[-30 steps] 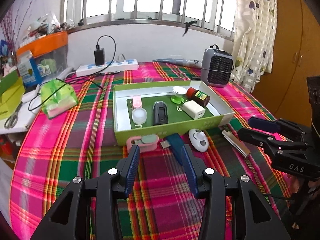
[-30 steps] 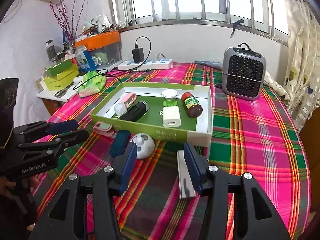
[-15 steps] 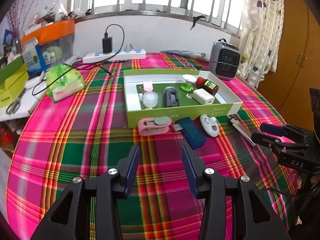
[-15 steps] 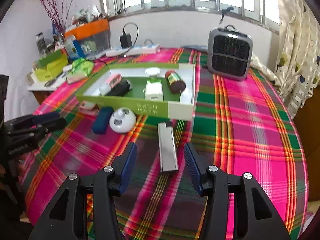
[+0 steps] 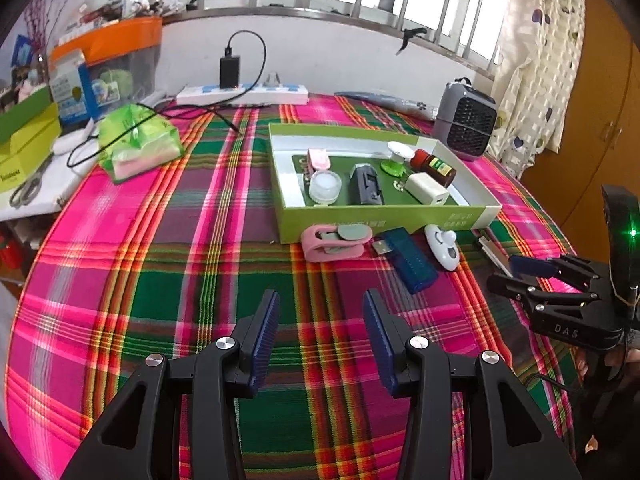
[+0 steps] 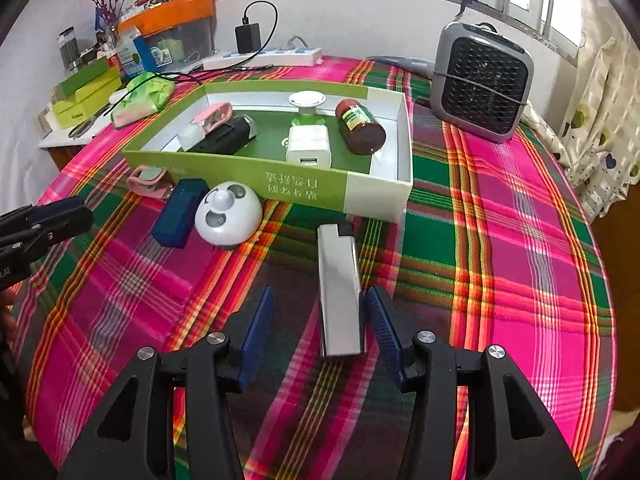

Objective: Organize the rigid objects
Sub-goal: 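Withdraw both grippers and move the right gripper to the silver lighter, then grasp the silver lighter with the right gripper while the left gripper reaches the pink holder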

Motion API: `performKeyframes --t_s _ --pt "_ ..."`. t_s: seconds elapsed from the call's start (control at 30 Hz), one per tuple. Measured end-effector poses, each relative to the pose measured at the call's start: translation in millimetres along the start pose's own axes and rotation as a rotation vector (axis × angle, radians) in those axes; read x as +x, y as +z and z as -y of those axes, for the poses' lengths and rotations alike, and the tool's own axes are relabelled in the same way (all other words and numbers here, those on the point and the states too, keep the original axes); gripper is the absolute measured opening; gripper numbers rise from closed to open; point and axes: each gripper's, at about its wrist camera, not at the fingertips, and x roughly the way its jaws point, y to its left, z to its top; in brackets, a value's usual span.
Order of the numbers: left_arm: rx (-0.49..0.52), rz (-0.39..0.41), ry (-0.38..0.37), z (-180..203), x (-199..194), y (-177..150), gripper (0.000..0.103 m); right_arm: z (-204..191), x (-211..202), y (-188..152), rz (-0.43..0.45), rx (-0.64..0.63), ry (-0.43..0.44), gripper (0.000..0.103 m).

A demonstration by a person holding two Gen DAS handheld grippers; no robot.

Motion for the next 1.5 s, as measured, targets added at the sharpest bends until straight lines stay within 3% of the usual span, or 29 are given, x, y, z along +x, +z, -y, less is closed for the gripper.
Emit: performKeyframes --t_s 0.6,0.73,0.83,1.5 --pt "0.048 -0.035 -0.018 -0.7 19.6 18.2 0.043 3.5 3.4 7.0 -0.009 0.013 -0.015 0.050" --pt "0.057 -0.040 -0.015 0.8 25.0 23.3 0.043 2.6 2.0 6.7 -0.003 0.009 -0.013 0.030" --pt "0.068 -0.040 -0.019 2.6 26.9 25.5 0.043 3.5 1.8 6.6 -0.002 0.012 -0.012 0.025" --pt "0.127 -0.086 -0.026 8.7 52.9 37.3 0.043 1.8 -2.5 3.0 0.000 0.008 -0.008 0.025"
